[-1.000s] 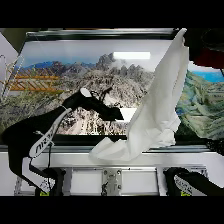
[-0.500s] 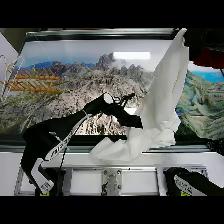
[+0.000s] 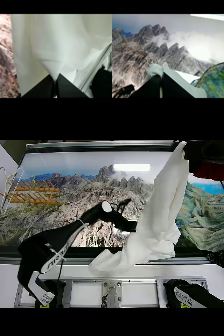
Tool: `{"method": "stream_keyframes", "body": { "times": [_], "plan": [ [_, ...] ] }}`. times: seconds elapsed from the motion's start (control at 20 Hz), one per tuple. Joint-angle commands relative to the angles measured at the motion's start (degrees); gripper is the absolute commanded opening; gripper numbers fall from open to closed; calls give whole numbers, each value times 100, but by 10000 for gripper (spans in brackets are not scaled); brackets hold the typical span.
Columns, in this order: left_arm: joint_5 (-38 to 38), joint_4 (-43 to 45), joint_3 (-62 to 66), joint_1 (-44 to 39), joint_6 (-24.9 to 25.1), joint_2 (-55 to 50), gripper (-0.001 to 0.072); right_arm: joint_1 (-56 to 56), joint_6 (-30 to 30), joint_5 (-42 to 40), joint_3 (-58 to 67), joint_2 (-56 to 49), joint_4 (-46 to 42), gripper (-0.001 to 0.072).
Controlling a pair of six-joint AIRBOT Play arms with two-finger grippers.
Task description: Fold the clothes and pants, and hang the long-sleeved shirts on hangers.
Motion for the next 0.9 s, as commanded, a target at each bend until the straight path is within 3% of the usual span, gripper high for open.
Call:
{"method": "stream_keyframes", "body": {
  "times": [0.0,0.2,0.35,0.65,0.85],
  "plan": [
    [-28,39,289,942,-42,903,13,2,-232,-398,7,269,2,17],
    [-608,26,1711,2310,-42,2470,14,2,-227,-1261,7,1027,57,17],
    [-601,37,2485,2815,-24,3458,14,2,-229,-1530,7,1637,72,17],
    [-286,94,3440,3040,221,4649,14,2,-227,-1635,7,2461,46,17],
    [131,748,3440,3038,229,5125,14,2,-223,-1635,7,2568,46,16]
  ]
}}
